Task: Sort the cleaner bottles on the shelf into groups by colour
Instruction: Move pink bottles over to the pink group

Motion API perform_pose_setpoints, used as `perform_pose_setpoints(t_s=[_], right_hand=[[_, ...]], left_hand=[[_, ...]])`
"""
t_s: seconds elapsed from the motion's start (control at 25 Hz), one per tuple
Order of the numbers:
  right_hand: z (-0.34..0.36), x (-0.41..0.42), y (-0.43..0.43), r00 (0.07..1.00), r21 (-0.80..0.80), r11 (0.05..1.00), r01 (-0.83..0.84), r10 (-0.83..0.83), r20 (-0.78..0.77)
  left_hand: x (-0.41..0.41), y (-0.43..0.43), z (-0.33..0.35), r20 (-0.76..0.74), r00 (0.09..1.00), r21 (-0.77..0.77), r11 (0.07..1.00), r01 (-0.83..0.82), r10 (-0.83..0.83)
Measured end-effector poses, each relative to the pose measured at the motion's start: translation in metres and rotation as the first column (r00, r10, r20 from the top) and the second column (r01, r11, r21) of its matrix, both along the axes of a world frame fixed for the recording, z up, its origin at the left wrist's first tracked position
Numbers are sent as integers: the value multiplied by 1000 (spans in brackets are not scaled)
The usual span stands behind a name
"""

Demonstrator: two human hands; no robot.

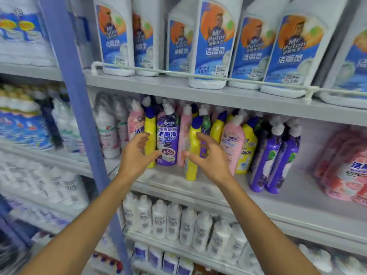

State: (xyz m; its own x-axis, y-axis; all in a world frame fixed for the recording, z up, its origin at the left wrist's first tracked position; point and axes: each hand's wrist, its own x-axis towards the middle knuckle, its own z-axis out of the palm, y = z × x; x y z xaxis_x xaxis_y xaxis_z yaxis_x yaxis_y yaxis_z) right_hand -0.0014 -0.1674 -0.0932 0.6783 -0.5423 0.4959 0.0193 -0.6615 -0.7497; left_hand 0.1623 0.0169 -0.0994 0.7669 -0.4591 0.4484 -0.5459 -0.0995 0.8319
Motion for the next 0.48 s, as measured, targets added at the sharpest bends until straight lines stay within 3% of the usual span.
perform_pose_setpoints(t_s=[0.28, 0.48], right_hand=[[49, 63, 9, 987, 14, 1000, -21, 18, 158], [71, 118, 12, 942, -134, 940, 313, -288, 175]], left_hand=[[54, -8, 40, -5, 975, -58, 974, -220, 220], [100, -22, 50, -25, 979, -66, 976, -205, 204]])
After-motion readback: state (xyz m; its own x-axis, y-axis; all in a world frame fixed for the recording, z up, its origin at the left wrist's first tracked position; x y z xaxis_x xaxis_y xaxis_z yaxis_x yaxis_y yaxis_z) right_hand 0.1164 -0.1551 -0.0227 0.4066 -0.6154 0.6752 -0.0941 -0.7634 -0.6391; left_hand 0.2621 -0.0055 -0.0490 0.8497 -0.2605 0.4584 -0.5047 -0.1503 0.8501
